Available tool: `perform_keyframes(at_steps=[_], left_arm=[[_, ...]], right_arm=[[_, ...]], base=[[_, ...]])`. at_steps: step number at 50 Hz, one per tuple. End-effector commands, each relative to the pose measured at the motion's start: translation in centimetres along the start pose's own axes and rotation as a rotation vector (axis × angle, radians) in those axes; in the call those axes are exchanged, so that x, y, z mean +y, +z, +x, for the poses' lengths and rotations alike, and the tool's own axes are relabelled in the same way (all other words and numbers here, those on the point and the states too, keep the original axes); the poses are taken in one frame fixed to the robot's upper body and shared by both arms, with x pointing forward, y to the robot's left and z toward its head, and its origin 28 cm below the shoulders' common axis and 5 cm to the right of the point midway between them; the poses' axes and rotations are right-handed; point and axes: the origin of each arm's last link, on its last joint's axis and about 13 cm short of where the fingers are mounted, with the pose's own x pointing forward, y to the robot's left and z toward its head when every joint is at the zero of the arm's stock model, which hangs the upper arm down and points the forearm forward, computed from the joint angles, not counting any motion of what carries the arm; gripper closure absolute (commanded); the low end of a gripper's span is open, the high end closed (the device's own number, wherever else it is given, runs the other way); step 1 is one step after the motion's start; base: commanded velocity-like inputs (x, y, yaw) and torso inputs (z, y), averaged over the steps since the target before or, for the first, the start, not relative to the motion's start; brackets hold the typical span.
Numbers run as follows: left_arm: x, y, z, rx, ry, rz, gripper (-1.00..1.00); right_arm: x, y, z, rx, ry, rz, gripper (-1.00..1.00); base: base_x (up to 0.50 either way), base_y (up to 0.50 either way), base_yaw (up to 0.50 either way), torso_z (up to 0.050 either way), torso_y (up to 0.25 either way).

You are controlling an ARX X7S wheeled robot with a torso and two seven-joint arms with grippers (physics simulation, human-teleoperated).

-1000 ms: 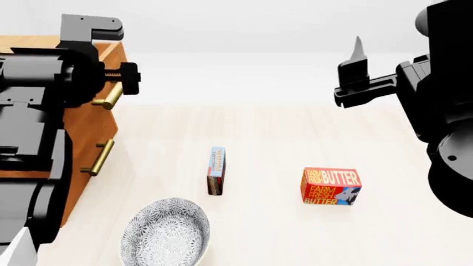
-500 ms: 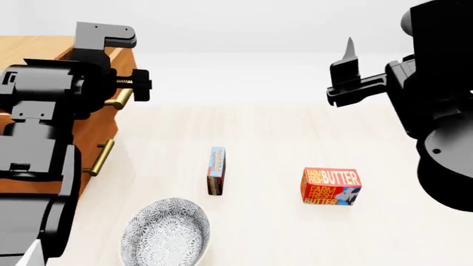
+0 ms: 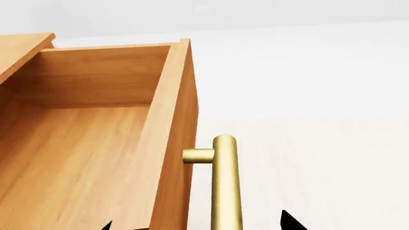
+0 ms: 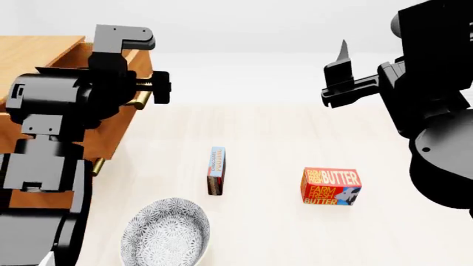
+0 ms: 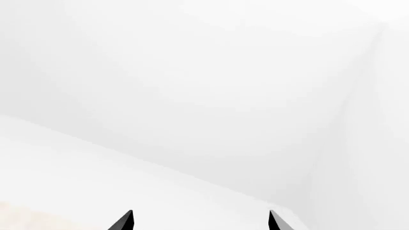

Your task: Put the chocolate pudding in the top drawer of the cabinet and close it.

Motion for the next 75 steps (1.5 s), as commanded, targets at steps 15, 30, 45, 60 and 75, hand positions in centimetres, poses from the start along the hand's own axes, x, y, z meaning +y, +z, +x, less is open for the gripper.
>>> perform_keyframes(at_steps=[15,30,45,60,75], left_arm=[[-2.9,-4.2,0.5,0.099,-0.214,-0.024,-1.00],[-5.0,-4.9,-0.4,0.099,-0.303,0.013,-1.00],[-6.7,-4.8,-2.3,0.078,-0.389,0.052,-1.00],[-8.6,-4.2,-4.6,0.045,-0.492,0.085,-1.00],[-7.9,-0.7,-5.8,-0.156,-0.372,0.066,-1.00]], right_arm=[[0.1,0.1,-0.1,-0.004,0.001,-0.006,-1.00],[0.1,0.0,0.0,-0.001,0.003,-0.005,-1.00],[0.1,-0.1,0.0,-0.001,0.003,-0.006,-1.00],[0.1,-0.2,0.0,0.000,0.004,-0.002,-1.00],[0.0,-0.1,-0.2,-0.004,0.003,0.004,-1.00]], base=[[0.00,0.00,0.00,0.000,0.000],[0.00,0.00,0.01,0.000,0.000],[0.00,0.00,0.01,0.000,0.004],[0.00,0.00,0.01,0.000,0.001],[0.00,0.00,0.00,0.000,0.002]])
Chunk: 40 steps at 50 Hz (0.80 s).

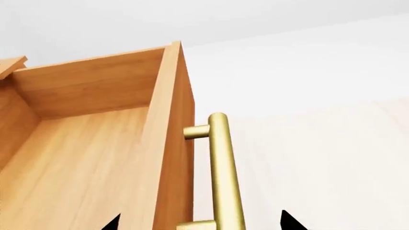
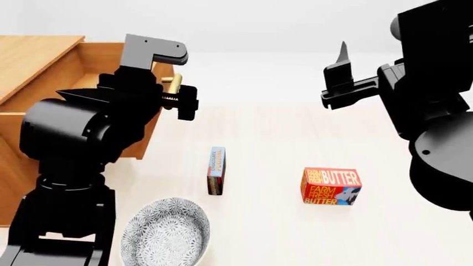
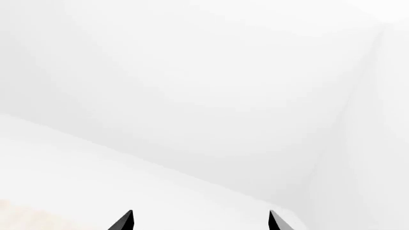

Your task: Put the chocolate pudding in the top drawer of the cabinet and close it.

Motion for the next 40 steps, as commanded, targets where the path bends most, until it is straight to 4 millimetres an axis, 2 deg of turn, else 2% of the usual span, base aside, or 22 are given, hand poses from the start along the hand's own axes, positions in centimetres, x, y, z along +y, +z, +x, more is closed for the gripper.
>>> perform_keyframes(at_steps=[1,9,21,26,30,40], left_arm=[[-2.9,2.5,-1.4,-0.141,-0.290,-0.035,-1.00],[-1.0,6.3,-3.2,-0.305,-0.167,-0.096,-1.00],[-0.4,8.1,-6.6,-0.410,-0.167,-0.102,-1.00],[-1.3,7.4,-7.8,-0.429,-0.225,-0.065,-1.00],[-2.6,6.1,-8.6,-0.462,-0.290,-0.026,-1.00],[-5.8,2.6,-9.0,-0.463,-0.386,0.025,-1.00]], right_arm=[[-0.1,0.1,-0.1,-0.001,0.000,0.004,-1.00],[-0.2,0.4,-0.3,-0.009,-0.002,0.004,-1.00],[-0.4,0.9,-0.8,-0.020,-0.005,0.006,-1.00],[-0.5,1.1,-1.0,-0.024,-0.008,0.006,-1.00],[-0.5,1.1,-1.1,-0.026,-0.008,0.006,-1.00],[-0.7,0.9,-1.1,-0.022,-0.013,0.012,-1.00]], base=[[0.00,0.00,0.00,0.000,0.000],[0.00,0.00,0.00,0.000,0.003],[0.00,0.00,0.00,0.000,0.000],[0.00,0.00,0.00,0.000,0.000],[0.00,0.00,0.00,0.000,0.000],[0.00,0.00,0.00,0.000,0.000]])
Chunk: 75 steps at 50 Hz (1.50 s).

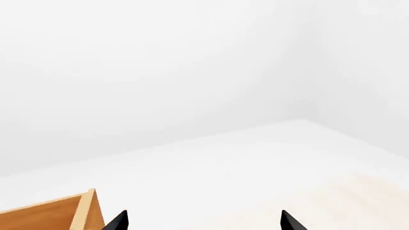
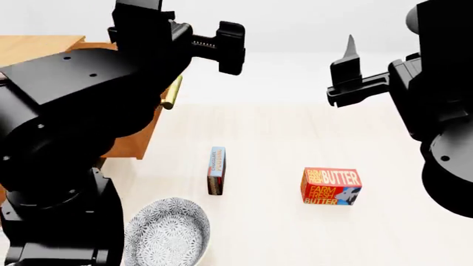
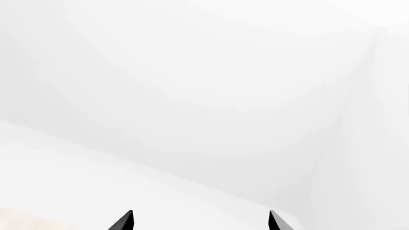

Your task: Put the chocolate pudding in the top drawer of the cabinet and close it.

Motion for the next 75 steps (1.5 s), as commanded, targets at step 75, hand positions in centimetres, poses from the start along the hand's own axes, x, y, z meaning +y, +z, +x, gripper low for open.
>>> perform_keyframes(at_steps=[75], left_arm=[[-3.7,-15.8,4.3,0.445,0.138,-0.056,-1.00]], right_arm=[[-0.7,-0.6,-1.4,0.002,-0.024,0.024,-1.00]], base=[[0.00,0.00,0.00,0.000,0.000]])
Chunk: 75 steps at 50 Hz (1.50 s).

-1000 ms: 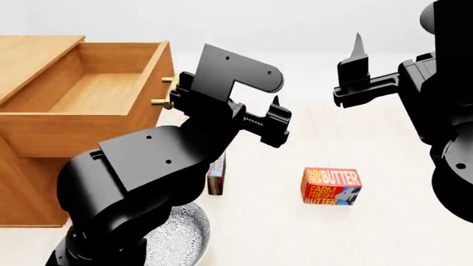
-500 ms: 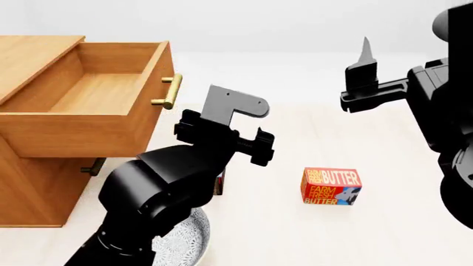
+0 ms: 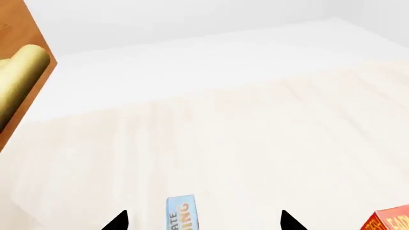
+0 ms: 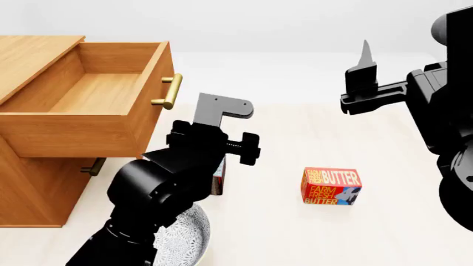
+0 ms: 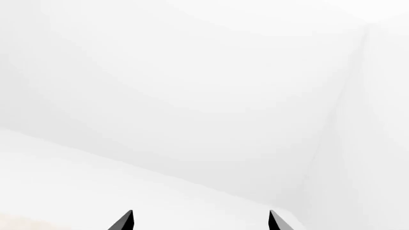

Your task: Put the chocolate pudding in the top drawer of the cabinet and close it.

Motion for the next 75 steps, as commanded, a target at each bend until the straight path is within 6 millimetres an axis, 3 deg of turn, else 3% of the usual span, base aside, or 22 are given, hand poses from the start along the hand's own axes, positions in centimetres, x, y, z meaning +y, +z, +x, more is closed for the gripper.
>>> perform_keyframes(at_steps=[1,28,62,75], left_arm=[[0.6,-0.3,0.7,0.038,0.050,-0.031,-1.00],[0.9,-0.9,1.4,0.074,0.063,-0.060,-1.00],[0.9,-1.3,1.5,0.105,0.055,-0.083,-1.00],[0.7,-2.7,2.1,0.162,0.058,-0.096,-1.00]], right_arm=[[0.1,-0.1,0.1,0.003,0.001,0.001,-1.00],[0.1,-0.1,0.3,0.004,0.002,0.003,-1.00],[0.2,-0.4,0.4,0.009,0.005,0.007,-1.00],[0.2,-0.7,0.4,0.013,0.006,0.011,-1.00]], base=[[0.00,0.00,0.00,0.000,0.000],[0.00,0.00,0.00,0.000,-0.016],[0.00,0.00,0.00,0.000,-0.158],[0.00,0.00,0.00,0.000,0.000]])
